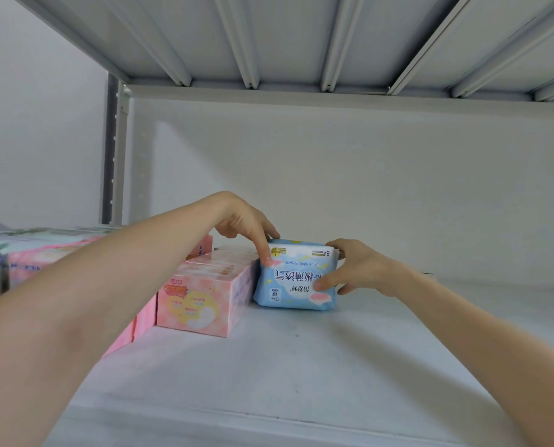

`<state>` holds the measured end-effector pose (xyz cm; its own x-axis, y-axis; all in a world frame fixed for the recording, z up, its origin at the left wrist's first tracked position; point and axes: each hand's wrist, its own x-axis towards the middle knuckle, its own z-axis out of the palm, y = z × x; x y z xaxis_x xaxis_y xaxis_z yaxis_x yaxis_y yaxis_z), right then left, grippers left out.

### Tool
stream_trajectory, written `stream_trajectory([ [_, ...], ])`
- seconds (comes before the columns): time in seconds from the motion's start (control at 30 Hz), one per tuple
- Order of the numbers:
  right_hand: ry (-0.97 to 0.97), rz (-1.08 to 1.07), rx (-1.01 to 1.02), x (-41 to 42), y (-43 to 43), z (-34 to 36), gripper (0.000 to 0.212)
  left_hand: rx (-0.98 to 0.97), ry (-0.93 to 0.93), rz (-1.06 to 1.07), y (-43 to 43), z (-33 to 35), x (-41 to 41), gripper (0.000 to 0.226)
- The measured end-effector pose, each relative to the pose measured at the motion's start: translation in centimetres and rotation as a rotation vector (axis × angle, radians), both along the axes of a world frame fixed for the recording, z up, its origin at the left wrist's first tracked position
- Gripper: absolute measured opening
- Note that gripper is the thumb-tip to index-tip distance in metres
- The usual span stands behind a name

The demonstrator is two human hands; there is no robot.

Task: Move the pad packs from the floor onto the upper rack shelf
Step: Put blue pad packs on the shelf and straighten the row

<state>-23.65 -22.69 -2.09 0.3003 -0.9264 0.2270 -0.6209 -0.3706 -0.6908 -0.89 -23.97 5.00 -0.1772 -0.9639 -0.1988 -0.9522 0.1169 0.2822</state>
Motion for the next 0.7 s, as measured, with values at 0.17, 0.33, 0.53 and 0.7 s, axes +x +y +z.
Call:
stream_trajectory([
  [0.17,-0.004,-0.052,-0.056,0.5,-0.3,-0.3,0.079,-0.083,0.028,-0.026,-0.3,-0.5,0.3,0.088],
  [0.33,0.007,-0.085,-0.112,0.7,-0.1,-0.5,0.079,-0.186,0.018,-0.031,-0.1,-0.7,0.3,0.075],
  [0.53,0.081,-0.095,-0.121,0.8,0.7,-0.3,0.081,-0.14,-0.037,-0.032,0.5,-1.0,0.1,0.086],
  [0.7,0.124,-0.084,-0.117,0.7,1.1,-0.1,0.086,-0.136,-0.046,-0.009,0.7,-1.3,0.1,0.103],
])
